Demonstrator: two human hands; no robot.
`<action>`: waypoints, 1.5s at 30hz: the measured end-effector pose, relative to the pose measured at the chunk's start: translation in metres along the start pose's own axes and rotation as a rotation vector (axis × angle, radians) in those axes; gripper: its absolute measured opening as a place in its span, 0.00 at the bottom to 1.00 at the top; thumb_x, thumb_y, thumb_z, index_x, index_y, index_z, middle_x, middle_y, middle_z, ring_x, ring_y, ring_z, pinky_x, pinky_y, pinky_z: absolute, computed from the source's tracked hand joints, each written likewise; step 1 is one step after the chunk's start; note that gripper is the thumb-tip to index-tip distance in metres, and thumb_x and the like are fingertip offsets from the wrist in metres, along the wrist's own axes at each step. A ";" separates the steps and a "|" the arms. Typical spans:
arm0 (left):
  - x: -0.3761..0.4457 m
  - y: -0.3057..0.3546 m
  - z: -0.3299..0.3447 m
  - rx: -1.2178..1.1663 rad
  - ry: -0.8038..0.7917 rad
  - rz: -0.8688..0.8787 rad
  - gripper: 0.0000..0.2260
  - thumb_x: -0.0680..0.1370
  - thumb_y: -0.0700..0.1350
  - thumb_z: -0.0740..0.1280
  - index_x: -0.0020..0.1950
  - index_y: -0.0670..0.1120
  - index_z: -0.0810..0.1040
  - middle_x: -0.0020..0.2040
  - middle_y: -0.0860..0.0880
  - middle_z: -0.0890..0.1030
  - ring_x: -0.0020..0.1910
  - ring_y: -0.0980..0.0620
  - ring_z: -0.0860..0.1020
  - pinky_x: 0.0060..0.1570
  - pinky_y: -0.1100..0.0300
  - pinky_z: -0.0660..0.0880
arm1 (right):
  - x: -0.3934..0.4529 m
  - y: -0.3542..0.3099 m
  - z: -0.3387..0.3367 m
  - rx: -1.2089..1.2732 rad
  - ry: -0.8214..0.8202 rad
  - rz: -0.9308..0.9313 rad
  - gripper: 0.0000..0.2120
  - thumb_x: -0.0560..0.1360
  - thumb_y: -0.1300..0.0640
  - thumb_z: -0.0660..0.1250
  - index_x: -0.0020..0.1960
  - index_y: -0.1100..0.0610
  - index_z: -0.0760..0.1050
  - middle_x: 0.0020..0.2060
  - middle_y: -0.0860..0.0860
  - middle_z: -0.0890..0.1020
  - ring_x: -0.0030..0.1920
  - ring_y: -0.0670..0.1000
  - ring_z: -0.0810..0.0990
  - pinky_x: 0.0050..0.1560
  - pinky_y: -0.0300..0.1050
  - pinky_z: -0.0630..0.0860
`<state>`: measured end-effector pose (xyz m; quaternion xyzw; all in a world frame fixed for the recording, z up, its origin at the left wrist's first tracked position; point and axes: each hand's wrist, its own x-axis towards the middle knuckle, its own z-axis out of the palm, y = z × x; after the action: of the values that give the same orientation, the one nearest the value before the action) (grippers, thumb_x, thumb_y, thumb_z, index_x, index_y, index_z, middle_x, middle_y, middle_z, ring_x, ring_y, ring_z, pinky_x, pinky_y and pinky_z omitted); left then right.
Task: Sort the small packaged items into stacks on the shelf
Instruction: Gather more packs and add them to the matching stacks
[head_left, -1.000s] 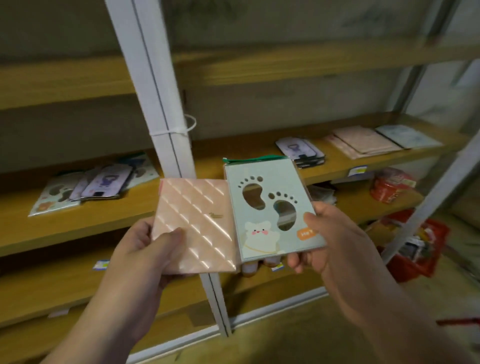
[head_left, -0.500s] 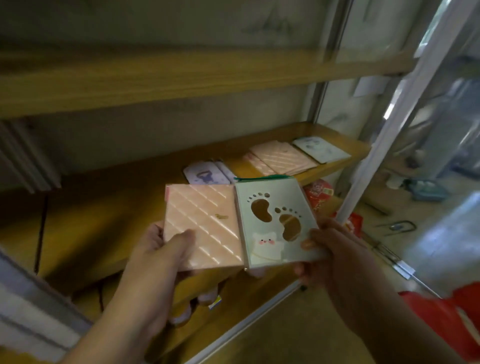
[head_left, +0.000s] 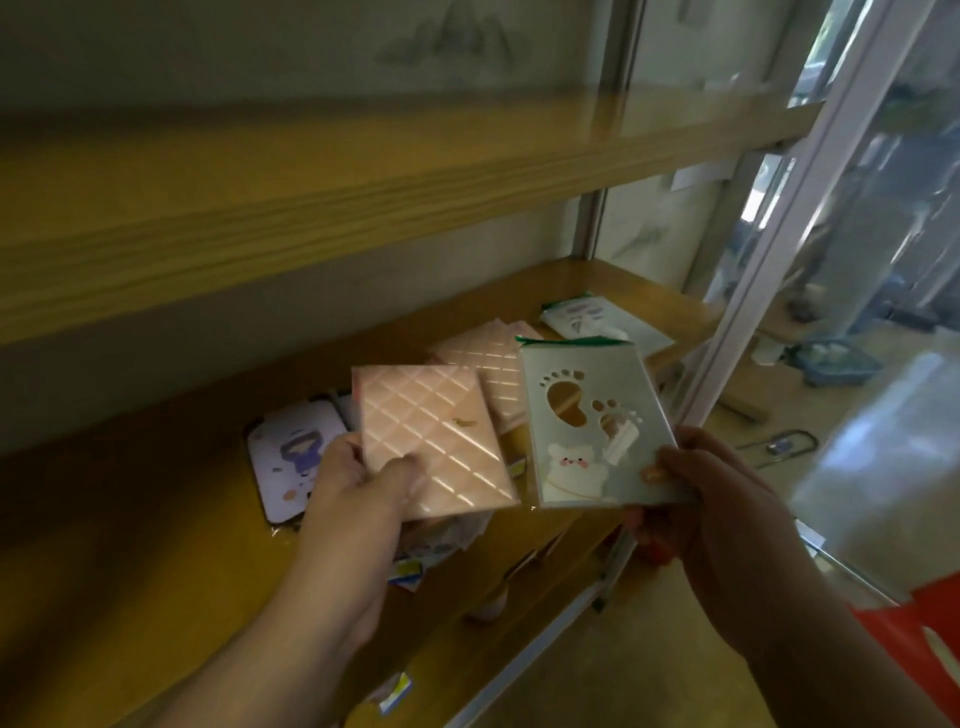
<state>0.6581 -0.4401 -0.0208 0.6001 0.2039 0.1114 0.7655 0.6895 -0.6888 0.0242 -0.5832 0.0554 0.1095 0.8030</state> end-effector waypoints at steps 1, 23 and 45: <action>0.007 0.000 0.007 0.017 0.020 0.009 0.18 0.67 0.51 0.74 0.56 0.56 0.77 0.50 0.52 0.87 0.48 0.48 0.86 0.46 0.47 0.82 | 0.010 -0.003 -0.005 0.007 -0.009 0.011 0.10 0.79 0.62 0.59 0.56 0.59 0.78 0.45 0.61 0.85 0.31 0.53 0.82 0.26 0.42 0.76; 0.104 0.004 0.173 0.980 0.463 0.163 0.21 0.77 0.48 0.70 0.70 0.52 0.73 0.70 0.43 0.71 0.69 0.41 0.69 0.57 0.55 0.68 | 0.226 -0.079 -0.109 -0.168 -0.197 0.190 0.10 0.79 0.59 0.65 0.60 0.55 0.76 0.45 0.62 0.85 0.32 0.57 0.81 0.31 0.48 0.75; 0.087 -0.019 0.221 1.466 0.446 0.344 0.19 0.77 0.51 0.67 0.68 0.54 0.76 0.76 0.49 0.68 0.78 0.44 0.55 0.73 0.43 0.52 | 0.335 -0.078 -0.126 -1.201 -0.281 -0.436 0.21 0.77 0.42 0.64 0.68 0.48 0.72 0.55 0.44 0.80 0.45 0.42 0.77 0.34 0.35 0.70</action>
<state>0.8329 -0.6016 -0.0116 0.9387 0.2785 0.1833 0.0873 1.0381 -0.7940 -0.0161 -0.9083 -0.2402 0.0311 0.3412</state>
